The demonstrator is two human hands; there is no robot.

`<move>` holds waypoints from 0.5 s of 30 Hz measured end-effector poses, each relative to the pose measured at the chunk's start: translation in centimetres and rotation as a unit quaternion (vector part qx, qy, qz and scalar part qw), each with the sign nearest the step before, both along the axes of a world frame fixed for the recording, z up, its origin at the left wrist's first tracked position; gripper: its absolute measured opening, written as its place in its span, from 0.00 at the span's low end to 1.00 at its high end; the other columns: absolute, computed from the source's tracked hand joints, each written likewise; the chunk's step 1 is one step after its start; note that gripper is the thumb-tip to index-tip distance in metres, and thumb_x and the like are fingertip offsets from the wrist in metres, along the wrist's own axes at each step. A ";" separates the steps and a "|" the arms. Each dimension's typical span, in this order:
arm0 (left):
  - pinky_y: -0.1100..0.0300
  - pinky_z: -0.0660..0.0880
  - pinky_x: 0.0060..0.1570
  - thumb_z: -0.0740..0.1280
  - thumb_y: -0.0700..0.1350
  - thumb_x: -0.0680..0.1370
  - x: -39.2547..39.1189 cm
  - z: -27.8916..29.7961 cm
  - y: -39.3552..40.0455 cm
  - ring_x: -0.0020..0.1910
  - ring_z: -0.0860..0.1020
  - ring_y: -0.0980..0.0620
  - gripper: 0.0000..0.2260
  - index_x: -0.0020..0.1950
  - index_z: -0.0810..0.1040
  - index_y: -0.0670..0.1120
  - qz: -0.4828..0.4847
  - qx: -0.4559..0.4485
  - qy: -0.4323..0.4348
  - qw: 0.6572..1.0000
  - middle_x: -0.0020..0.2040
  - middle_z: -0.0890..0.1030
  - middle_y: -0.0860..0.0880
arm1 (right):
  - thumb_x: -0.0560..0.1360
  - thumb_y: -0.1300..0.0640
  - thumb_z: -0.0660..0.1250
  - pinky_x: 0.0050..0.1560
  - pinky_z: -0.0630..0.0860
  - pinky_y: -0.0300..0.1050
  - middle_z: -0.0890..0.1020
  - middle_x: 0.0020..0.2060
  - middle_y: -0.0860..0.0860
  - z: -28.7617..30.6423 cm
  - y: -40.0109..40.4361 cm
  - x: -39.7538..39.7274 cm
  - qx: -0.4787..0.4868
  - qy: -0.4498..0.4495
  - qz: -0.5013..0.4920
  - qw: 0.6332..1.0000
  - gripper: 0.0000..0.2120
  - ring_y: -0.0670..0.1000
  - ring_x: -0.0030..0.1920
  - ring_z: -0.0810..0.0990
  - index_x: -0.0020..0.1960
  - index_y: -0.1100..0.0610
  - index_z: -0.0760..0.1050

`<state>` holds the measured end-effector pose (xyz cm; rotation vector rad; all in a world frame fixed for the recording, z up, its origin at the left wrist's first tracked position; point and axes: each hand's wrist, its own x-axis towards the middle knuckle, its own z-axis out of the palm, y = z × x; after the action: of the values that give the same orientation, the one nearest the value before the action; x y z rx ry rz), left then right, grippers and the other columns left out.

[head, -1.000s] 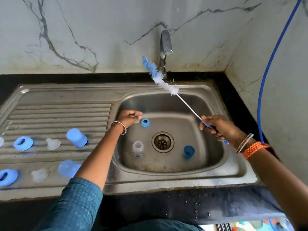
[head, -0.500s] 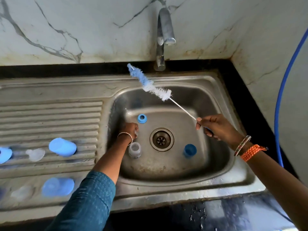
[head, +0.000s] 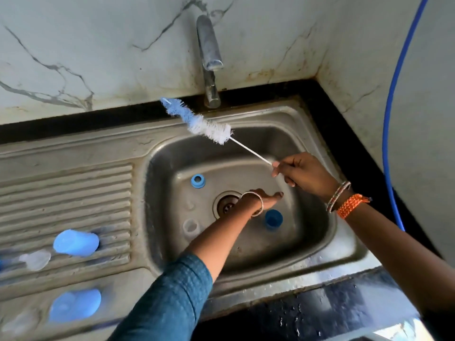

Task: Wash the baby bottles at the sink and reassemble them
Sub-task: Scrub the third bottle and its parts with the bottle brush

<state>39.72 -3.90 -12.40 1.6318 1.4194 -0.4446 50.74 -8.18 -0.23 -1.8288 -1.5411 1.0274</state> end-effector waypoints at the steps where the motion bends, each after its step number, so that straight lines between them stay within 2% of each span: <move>1: 0.52 0.72 0.54 0.51 0.73 0.72 1.1 -0.5 -0.6 0.60 0.76 0.40 0.40 0.69 0.70 0.43 -0.048 0.001 0.041 0.998 0.64 0.75 0.40 | 0.78 0.50 0.64 0.32 0.66 0.38 0.75 0.19 0.44 0.0 0.2 0.1 0.006 0.000 -0.005 1.000 0.13 0.40 0.21 0.71 0.38 0.52 0.82; 3: 0.50 0.68 0.60 0.51 0.74 0.72 2.5 -1.2 -1.6 0.67 0.70 0.40 0.41 0.71 0.69 0.43 -0.113 0.016 0.102 0.988 0.69 0.71 0.42 | 0.78 0.50 0.64 0.33 0.66 0.39 0.74 0.19 0.46 -0.1 0.5 0.1 0.015 0.001 -0.011 1.000 0.13 0.40 0.21 0.71 0.38 0.51 0.82; 5: 0.52 0.69 0.54 0.53 0.73 0.73 2.9 -1.4 -2.0 0.65 0.72 0.42 0.38 0.68 0.72 0.44 -0.148 0.049 0.136 0.978 0.66 0.74 0.43 | 0.78 0.50 0.64 0.34 0.67 0.40 0.74 0.19 0.46 -0.2 0.7 -0.1 0.013 0.006 -0.006 1.000 0.13 0.40 0.21 0.71 0.37 0.51 0.82; 7: 0.55 0.68 0.50 0.59 0.67 0.74 3.0 -1.3 -2.1 0.63 0.73 0.44 0.31 0.65 0.73 0.45 -0.142 0.067 0.134 0.979 0.64 0.75 0.44 | 0.78 0.50 0.64 0.34 0.66 0.39 0.74 0.19 0.46 -0.5 0.7 -0.5 0.009 0.015 -0.003 1.000 0.13 0.40 0.21 0.71 0.38 0.51 0.82; 9: 0.57 0.69 0.51 0.63 0.60 0.75 2.8 -1.1 -1.9 0.62 0.74 0.45 0.24 0.63 0.74 0.45 -0.104 0.040 0.115 0.987 0.63 0.75 0.44 | 0.78 0.50 0.64 0.33 0.65 0.38 0.73 0.18 0.46 -0.9 0.7 -0.9 0.001 0.023 0.000 1.000 0.14 0.40 0.21 0.70 0.38 0.52 0.82; 12: 0.55 0.75 0.55 0.62 0.52 0.76 2.2 -0.9 -1.3 0.54 0.78 0.43 0.15 0.55 0.71 0.42 -0.022 -0.065 0.062 0.996 0.56 0.76 0.40 | 0.78 0.50 0.64 0.32 0.65 0.37 0.73 0.19 0.47 -1.3 0.3 -1.4 -0.009 0.021 0.011 1.000 0.13 0.41 0.21 0.70 0.38 0.51 0.82; 15: 0.56 0.77 0.39 0.63 0.51 0.76 0.8 -0.3 -0.6 0.36 0.76 0.45 0.16 0.54 0.66 0.39 0.142 -0.161 -0.040 0.976 0.43 0.72 0.40 | 0.78 0.50 0.64 0.33 0.67 0.39 0.75 0.22 0.46 -1.0 0.0 -1.6 0.004 -0.020 0.018 1.000 0.13 0.40 0.24 0.73 0.38 0.50 0.82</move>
<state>40.54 -4.53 -12.65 1.1553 1.4108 -0.4125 49.18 -8.22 -1.21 -1.8319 -1.6046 1.0057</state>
